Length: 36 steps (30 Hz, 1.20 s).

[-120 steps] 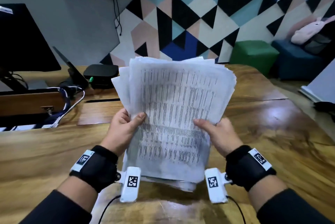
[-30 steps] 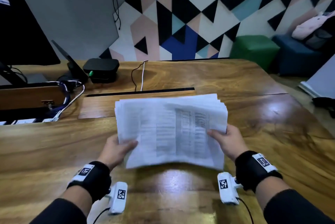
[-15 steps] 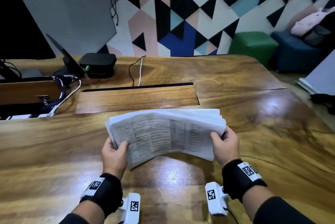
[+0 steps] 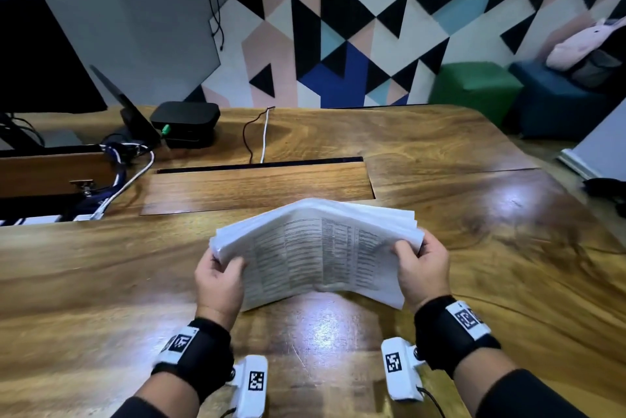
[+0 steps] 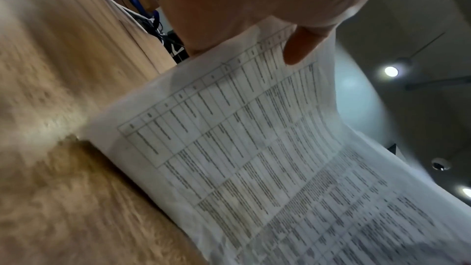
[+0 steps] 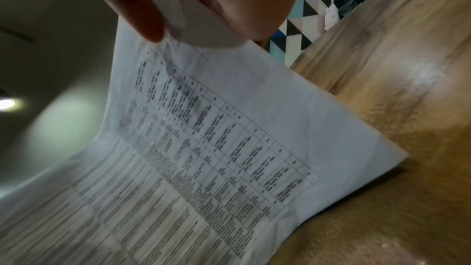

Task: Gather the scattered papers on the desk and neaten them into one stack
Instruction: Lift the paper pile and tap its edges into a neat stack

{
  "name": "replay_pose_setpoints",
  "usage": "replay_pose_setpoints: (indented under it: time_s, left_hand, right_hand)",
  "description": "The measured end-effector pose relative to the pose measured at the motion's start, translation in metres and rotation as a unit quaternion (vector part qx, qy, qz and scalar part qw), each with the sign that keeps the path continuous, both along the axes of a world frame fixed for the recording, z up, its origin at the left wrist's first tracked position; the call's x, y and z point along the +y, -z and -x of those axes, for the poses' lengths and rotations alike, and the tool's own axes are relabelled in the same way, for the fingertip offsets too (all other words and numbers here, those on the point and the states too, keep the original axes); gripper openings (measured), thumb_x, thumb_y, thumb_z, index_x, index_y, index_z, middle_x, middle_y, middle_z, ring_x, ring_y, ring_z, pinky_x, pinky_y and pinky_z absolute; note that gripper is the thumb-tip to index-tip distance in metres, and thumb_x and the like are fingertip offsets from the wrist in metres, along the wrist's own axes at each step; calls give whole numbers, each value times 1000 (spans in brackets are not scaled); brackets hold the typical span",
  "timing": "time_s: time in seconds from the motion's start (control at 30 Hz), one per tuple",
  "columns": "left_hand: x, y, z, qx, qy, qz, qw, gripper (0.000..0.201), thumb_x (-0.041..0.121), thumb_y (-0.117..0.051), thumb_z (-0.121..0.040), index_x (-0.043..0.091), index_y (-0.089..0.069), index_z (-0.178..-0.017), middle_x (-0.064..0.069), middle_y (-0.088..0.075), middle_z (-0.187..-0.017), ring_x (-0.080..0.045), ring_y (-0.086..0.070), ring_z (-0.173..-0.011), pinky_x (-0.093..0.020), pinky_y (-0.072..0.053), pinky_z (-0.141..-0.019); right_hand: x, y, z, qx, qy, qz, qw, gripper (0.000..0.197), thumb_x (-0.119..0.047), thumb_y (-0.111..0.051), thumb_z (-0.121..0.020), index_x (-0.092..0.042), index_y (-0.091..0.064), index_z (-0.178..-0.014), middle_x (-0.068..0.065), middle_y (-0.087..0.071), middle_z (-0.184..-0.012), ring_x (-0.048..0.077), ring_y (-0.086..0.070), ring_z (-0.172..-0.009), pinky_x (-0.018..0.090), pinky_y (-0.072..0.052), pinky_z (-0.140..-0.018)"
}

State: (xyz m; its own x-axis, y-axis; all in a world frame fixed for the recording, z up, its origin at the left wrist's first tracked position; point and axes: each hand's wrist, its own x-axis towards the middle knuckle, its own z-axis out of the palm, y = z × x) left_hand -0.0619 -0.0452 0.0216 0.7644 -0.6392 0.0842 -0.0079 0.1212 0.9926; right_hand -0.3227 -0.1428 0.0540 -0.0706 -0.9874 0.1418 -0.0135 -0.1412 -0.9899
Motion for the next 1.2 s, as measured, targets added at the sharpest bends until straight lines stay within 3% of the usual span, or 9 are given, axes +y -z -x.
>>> replay_pose_setpoints:
  time_s: [0.2, 0.3, 0.4, 0.57, 0.63, 0.73, 0.8, 0.97, 1.2]
  left_hand:
    - [6, 5, -11, 6, 4, -26, 1000, 35, -21, -50, -85, 10, -64, -92, 2, -70, -82, 10, -65, -65, -8, -53, -65]
    - [10, 9, -11, 13, 22, -42, 999, 33, -21, -53, -85, 10, -64, -91, 15, -75, -67, 9, -66, -63, -7, -53, -62]
    - [9, 10, -13, 25, 34, -57, 997, 34, -20, -54, -85, 12, -64, -87, 21, -74, -65, 9, -67, -61, -8, -53, -59]
    - [10, 9, -14, 22, 41, -59, 997, 35, -19, -56, -85, 15, -65, -86, 21, -75, -66, 9, -67, -62, -8, -54, -62]
    - [11, 9, -14, 21, 47, -58, 997, 34, -18, -56, -86, 15, -65, -87, 21, -75, -67, 9, -67, -63, -8, -54, -62]
    - [12, 9, -16, 18, 50, -64, 997, 36, -20, -55, -85, 15, -65, -86, 20, -75, -68, 8, -67, -63, -8, -54, -63]
    - [13, 10, -17, 19, 53, -70, 996, 37, -20, -54, -85, 15, -66, -86, 19, -76, -69, 8, -68, -64, -9, -55, -65]
    - [13, 7, -18, 15, 61, -75, 995, 36, -19, -55, -85, 14, -67, -87, 19, -76, -69, 7, -67, -63, -10, -55, -65]
    - [13, 8, -20, 17, 58, -76, 995, 33, -20, -56, -84, 11, -67, -87, 17, -75, -67, 7, -65, -61, -11, -54, -61]
  right_hand:
    - [-3, -4, 13, 16, 0, 49, 999, 23, 3, -54, -74, -18, -59, -66, -16, -61, -59, -3, -49, -55, 11, -42, -55]
    - [-5, -8, 20, 51, -30, 48, 997, 43, 15, -58, -76, -28, -62, -83, -15, -69, -73, 2, -59, -65, 16, -49, -62]
    - [-6, -37, 23, 172, -97, 108, 974, 54, -4, -66, -73, -44, -57, -108, -7, -65, -94, 11, -62, -83, 24, -52, -75]
    - [-5, -106, 3, 526, -220, 160, 806, 61, -45, -59, -77, -37, -41, -135, -13, -53, -108, 10, -56, -100, 32, -48, -90]
    - [-5, -116, -13, 609, -240, 162, 738, 58, -52, -57, -79, -34, -45, -132, -11, -52, -112, 12, -53, -105, 34, -44, -94]
    - [-11, -114, -31, 653, -251, 175, 692, 41, -53, -58, -79, -26, -58, -111, -6, -44, -100, 16, -42, -96, 34, -38, -87]
    - [-16, -110, -38, 661, -270, 170, 680, 37, -51, -59, -78, -24, -56, -104, -4, -42, -101, 16, -37, -93, 35, -38, -87]
    - [-17, -94, -39, 678, -282, 141, 664, 50, -44, -58, -78, -24, -38, -119, 2, -59, -112, 27, -60, -93, 34, -38, -69]
    - [0, -81, -40, 691, -257, 172, 653, 37, -39, -49, -85, -21, -42, -116, 4, -59, -119, 30, -58, -107, 43, -42, -90]
